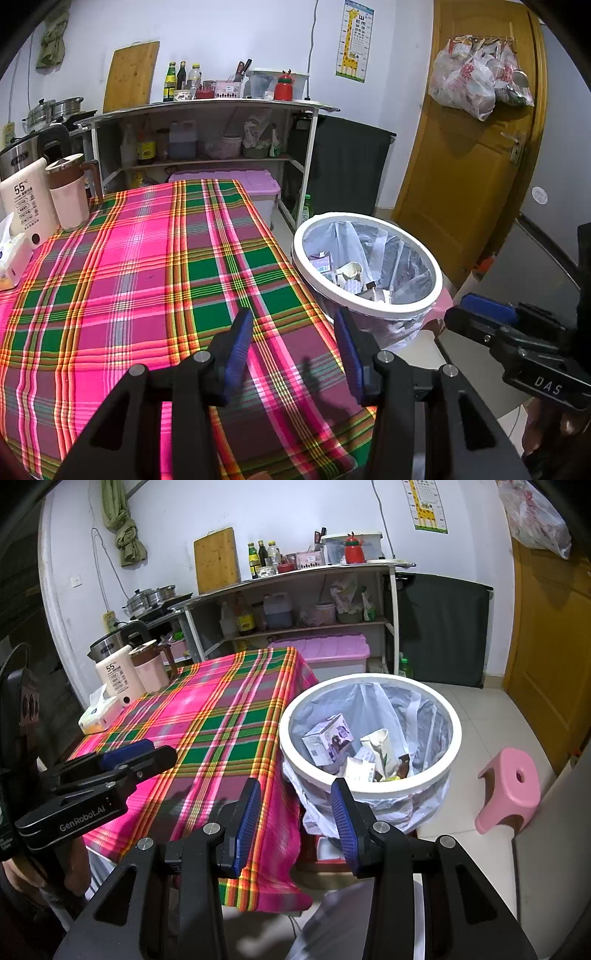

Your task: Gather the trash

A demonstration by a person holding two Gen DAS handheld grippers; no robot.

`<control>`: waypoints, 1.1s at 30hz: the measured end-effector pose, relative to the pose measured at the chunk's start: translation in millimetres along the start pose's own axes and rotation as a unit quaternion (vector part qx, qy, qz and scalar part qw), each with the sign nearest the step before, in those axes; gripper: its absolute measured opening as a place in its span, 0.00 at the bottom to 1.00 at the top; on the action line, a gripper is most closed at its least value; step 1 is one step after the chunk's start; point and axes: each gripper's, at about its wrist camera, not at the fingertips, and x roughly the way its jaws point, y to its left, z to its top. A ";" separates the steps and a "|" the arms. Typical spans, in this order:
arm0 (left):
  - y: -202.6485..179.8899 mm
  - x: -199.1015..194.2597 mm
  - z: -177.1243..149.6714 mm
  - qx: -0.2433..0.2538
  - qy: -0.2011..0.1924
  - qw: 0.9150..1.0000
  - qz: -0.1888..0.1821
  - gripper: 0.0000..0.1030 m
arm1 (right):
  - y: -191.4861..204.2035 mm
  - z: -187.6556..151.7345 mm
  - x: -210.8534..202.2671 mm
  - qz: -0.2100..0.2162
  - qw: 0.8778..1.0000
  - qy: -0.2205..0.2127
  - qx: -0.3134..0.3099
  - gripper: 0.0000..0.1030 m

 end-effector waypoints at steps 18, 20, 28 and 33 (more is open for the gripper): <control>2.5 -3.9 0.2 0.001 -0.002 1.000 0.006 0.46 | 1.5 0.3 -0.8 0.000 1.000 -0.001 -0.001 0.40; 2.0 -3.4 0.2 0.001 -0.002 1.000 0.005 0.46 | 2.0 0.4 -1.0 0.000 1.000 -0.001 -0.001 0.40; 2.9 -4.6 0.5 0.001 -0.002 1.000 0.006 0.46 | 1.9 0.0 -0.7 0.000 1.000 -0.001 -0.001 0.40; 2.5 -4.2 0.5 0.001 -0.001 1.000 0.005 0.46 | 4.2 0.6 -1.5 0.000 1.000 0.000 -0.002 0.40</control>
